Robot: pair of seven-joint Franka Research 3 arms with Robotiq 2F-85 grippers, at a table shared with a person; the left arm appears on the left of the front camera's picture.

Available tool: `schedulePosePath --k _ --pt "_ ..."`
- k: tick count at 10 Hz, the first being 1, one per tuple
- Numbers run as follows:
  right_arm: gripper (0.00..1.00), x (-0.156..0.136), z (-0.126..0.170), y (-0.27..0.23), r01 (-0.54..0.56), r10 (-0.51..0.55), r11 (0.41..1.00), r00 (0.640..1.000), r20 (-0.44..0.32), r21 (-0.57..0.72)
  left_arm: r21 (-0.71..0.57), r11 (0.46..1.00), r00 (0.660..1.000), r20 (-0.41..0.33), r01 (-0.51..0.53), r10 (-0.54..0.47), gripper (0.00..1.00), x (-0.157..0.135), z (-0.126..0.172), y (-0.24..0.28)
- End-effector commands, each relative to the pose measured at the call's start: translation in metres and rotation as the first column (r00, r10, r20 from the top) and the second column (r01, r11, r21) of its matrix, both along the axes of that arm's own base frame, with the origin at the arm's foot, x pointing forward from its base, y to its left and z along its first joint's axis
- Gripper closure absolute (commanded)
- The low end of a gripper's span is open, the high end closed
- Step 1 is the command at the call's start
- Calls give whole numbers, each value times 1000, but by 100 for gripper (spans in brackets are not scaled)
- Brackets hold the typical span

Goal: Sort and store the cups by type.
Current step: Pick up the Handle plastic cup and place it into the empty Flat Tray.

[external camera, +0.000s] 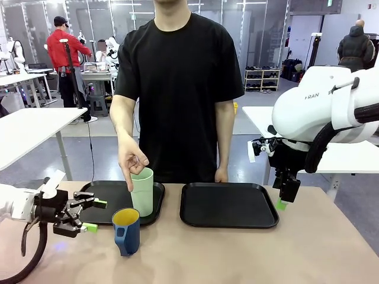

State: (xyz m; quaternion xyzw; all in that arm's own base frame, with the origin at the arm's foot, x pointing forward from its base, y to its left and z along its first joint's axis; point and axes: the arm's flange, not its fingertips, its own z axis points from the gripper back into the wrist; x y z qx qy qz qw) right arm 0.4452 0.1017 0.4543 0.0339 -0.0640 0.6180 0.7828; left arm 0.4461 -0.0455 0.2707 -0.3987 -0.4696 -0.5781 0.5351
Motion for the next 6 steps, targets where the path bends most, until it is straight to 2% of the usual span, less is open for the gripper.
schedulePosePath --k 1,4,6 --pt "0 0 1 -1 -3 3 1000 1000 7 -2 28 1000 1000 -9 -11 11 0 -3 2 1" --pt "0 0 1 -1 -3 3 1000 1000 7 -2 11 1000 1000 -4 5 -5 0 -1 0 3" --pt "0 0 1 -1 -3 3 1000 1000 7 -2 207 978 999 45 -15 6 0 -10 5 -3"
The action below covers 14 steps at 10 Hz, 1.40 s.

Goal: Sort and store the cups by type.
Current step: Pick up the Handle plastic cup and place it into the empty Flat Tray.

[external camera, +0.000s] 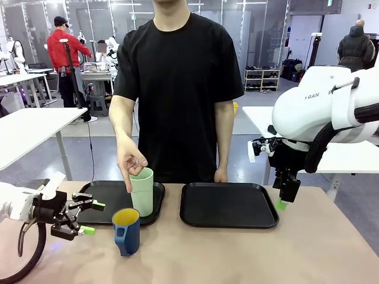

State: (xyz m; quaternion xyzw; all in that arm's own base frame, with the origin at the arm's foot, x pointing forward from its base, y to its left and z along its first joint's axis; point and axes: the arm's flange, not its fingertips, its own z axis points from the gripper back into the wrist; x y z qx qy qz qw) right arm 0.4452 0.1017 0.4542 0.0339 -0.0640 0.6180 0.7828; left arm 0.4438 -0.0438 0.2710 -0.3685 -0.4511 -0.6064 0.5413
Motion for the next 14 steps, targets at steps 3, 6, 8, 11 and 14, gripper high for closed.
schedulePosePath --k 3,6,8,11,14 --pt "0 0 1 -1 -3 3 1000 1000 7 -2 166 986 998 51 12 -21 0 -22 7 -22" --pt "0 0 1 -1 -3 3 1000 1000 7 -2 120 993 999 29 -20 17 0 -18 -6 -40" --pt "0 0 1 -1 -3 3 1000 1000 7 -2 116 993 999 9 -33 32 0 -16 -12 -54" --pt "0 0 1 -1 -3 3 1000 1000 7 -2 99 994 999 2 -50 50 0 -14 -18 -70" --pt "0 0 1 -1 -3 3 1000 1000 7 -2 90 992 996 1 -91 91 0 -14 -22 -77"
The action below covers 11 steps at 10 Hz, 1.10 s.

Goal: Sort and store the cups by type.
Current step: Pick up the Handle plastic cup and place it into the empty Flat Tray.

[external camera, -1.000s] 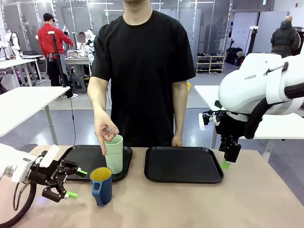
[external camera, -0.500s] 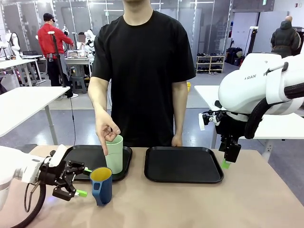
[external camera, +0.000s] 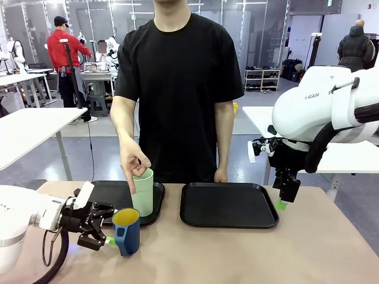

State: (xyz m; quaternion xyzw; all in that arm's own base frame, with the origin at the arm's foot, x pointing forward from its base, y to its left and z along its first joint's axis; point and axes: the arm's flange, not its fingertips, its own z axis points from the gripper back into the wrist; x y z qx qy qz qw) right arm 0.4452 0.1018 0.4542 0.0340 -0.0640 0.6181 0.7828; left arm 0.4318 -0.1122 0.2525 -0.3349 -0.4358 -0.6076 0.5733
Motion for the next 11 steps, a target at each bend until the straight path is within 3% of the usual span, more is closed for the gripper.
schedulePosePath --k 1,9,10,11 --pt "0 0 1 -1 -3 3 1000 1000 7 -2 5 999 999 -6 -37 37 0 -3 -5 -13" --pt "0 0 1 -1 -3 3 1000 1000 7 -2 -17 1000 1000 -14 -17 17 0 -3 -13 -35" --pt "0 0 1 -1 -3 3 1000 1000 7 -2 -12 1000 1000 -11 -10 10 11 -1 -13 -36" --pt "0 0 1 -1 -3 3 1000 1000 7 -2 -25 1000 1000 -5 -17 16 15 0 -14 -36"
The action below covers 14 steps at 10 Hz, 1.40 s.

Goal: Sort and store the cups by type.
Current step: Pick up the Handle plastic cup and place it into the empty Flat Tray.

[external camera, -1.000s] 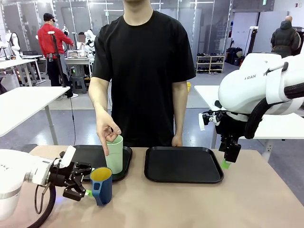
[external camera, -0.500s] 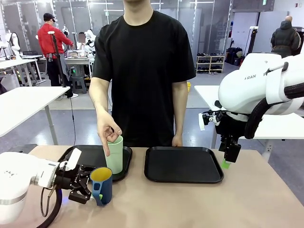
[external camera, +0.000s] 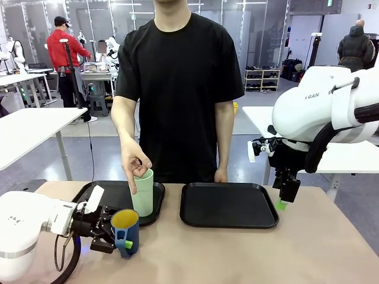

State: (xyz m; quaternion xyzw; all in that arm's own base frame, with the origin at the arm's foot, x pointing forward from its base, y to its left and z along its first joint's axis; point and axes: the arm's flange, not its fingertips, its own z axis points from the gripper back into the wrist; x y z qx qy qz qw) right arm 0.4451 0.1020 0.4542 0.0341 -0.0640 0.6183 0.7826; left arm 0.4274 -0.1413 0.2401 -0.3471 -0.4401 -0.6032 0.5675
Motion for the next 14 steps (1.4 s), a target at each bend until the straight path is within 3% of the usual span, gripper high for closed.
schedulePosePath --k 1,2,3,4,5,6,11,13,14 --pt "0 0 1 -1 -3 3 1000 1000 7 -2 -11 999 999 -5 -45 44 31 6 -2 -7" --pt "0 0 1 -1 -3 3 1000 1000 7 -2 -14 998 998 -6 -54 54 35 6 -1 -8" --pt "0 0 1 -1 -3 3 1000 1000 7 -2 -15 999 999 -8 -52 51 51 5 0 -8" --pt "0 0 1 -1 -3 3 1000 1000 7 -2 -8 998 998 -16 -56 56 55 4 2 -10" --pt "0 0 1 -1 -3 3 1000 1000 7 -2 -14 999 998 -21 -53 52 71 0 8 -14" --pt "0 0 1 -1 -3 3 1000 1000 7 -2 -12 998 997 -23 -69 69 59 -5 14 -19" --pt "0 0 1 -1 -3 3 1000 1000 7 -2 -61 990 990 -56 -131 128 59 -26 47 -45" --pt "0 0 1 -1 -3 3 1000 1000 7 -2 -55 994 994 -58 -94 91 59 -34 59 -47" --pt "0 0 1 -1 -3 3 1000 1000 7 -2 -74 992 994 -61 -100 96 59 -3 42 -48"
